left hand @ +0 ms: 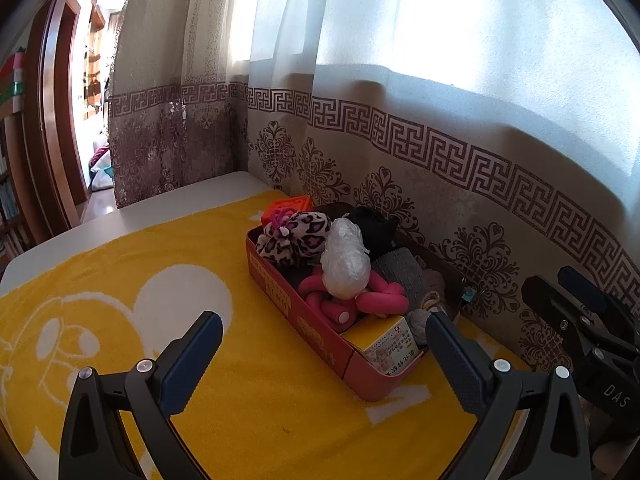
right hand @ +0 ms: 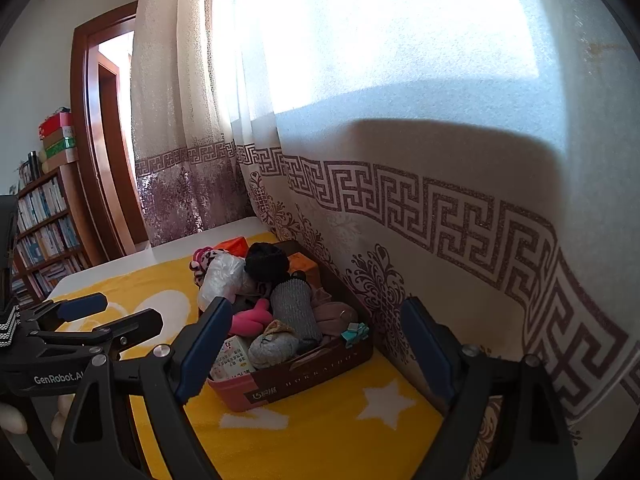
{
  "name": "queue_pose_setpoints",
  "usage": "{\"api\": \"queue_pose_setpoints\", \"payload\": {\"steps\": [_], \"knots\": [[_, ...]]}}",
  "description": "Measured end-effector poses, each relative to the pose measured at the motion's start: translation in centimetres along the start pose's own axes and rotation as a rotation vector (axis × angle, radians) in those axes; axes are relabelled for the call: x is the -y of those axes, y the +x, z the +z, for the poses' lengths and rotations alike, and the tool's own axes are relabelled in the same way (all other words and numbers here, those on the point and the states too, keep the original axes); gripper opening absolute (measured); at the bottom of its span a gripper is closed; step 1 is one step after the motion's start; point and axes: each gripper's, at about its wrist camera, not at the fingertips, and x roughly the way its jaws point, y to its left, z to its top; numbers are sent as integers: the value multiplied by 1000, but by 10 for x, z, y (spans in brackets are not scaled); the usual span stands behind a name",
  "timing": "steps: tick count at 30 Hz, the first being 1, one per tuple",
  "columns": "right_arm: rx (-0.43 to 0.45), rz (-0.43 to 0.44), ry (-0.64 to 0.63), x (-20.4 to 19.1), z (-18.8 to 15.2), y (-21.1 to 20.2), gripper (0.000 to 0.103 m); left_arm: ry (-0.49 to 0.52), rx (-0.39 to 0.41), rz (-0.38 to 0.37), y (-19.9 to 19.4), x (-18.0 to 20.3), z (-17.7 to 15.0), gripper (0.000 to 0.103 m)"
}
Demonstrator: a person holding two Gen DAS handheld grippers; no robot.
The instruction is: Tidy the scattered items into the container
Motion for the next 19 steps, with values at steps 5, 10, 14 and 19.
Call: {"api": "queue_pose_setpoints", "payload": {"steps": [5, 10, 14, 19], "knots": [[-8, -1, 3, 1, -2, 3, 89, 7, -10, -2, 3, 2, -1, 103], [-13, -4, -1, 2, -2, 4, 89, 2, -23, -7, 7, 0, -3, 103], [-22, -5, 2, 2, -4, 7, 89, 5, -23, -6, 8, 1, -5, 103], [-30, 0, 2, 1, -6, 9, 89, 19, -11, 6, 5, 1, -7, 103]]}}
